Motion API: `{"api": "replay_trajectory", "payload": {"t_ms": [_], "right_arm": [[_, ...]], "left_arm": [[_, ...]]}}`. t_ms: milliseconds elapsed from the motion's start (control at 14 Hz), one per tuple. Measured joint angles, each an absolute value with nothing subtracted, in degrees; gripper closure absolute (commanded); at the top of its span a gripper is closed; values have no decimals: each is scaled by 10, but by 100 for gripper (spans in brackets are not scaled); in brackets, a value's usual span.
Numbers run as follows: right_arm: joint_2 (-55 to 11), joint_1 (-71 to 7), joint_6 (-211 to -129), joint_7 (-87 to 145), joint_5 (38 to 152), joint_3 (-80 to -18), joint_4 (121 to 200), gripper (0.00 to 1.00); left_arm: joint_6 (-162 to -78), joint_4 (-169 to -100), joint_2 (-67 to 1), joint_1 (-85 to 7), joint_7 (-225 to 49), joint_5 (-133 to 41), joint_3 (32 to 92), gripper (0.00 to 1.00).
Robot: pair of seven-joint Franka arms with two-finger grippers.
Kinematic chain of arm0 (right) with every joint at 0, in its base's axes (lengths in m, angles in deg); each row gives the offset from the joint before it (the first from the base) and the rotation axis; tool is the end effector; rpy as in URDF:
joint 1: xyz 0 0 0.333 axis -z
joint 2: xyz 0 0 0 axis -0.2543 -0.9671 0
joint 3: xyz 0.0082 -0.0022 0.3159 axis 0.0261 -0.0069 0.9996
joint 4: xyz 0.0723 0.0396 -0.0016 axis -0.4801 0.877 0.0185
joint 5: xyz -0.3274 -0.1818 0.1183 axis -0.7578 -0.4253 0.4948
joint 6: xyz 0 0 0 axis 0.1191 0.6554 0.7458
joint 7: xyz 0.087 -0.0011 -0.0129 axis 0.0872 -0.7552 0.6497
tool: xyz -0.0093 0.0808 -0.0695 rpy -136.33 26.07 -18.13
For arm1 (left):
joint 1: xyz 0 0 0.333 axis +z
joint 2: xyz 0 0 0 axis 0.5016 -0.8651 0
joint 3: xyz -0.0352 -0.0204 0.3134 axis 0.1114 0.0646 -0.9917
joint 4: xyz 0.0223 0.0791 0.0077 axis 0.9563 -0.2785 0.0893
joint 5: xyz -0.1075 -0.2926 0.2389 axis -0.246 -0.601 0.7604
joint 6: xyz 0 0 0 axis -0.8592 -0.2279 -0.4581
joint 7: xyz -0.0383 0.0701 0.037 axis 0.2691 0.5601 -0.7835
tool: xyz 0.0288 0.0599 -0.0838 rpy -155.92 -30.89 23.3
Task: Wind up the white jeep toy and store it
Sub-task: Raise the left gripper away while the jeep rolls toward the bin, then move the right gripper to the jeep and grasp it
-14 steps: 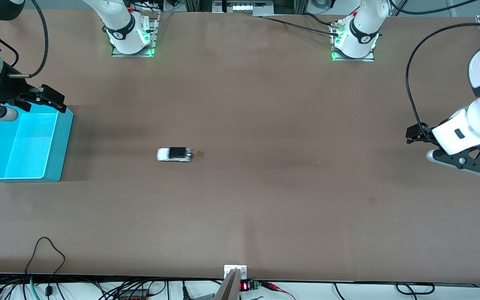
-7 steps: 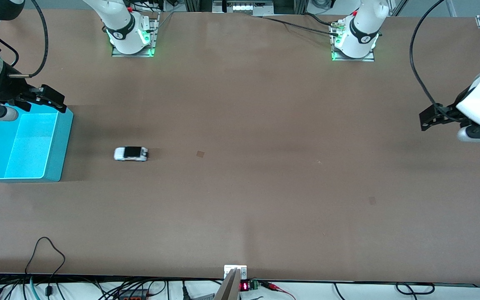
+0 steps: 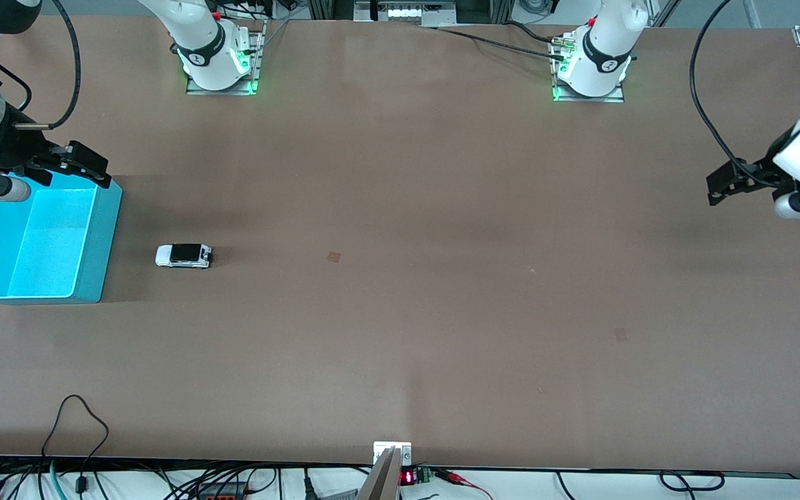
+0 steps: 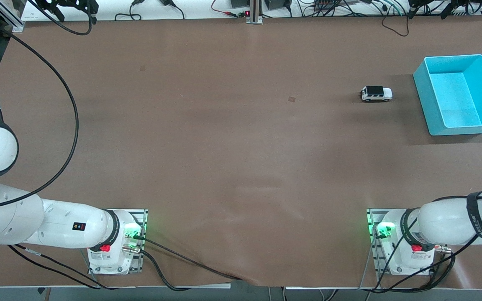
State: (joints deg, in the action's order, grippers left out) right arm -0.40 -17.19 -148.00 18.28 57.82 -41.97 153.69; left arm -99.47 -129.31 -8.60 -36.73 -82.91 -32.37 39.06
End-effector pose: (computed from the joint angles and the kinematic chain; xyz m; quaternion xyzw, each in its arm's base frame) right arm 0.5669 0.0385 0.5920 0.9998 -0.0170 -0.0084 0.0010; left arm 0.5689 -0.0105 0.5865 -0.9991 0.0100 -0.0084 0.0405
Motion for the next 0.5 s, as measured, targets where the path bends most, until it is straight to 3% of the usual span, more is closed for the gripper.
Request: {"api": "replay_trajectory", "payload": {"t_ms": [502], "right_arm": [[-16, -174, -1492, 296, 578, -415, 1537, 0]], "left_arm": [[-986, -1302, -74, -376, -829, -324, 389, 0]]}}
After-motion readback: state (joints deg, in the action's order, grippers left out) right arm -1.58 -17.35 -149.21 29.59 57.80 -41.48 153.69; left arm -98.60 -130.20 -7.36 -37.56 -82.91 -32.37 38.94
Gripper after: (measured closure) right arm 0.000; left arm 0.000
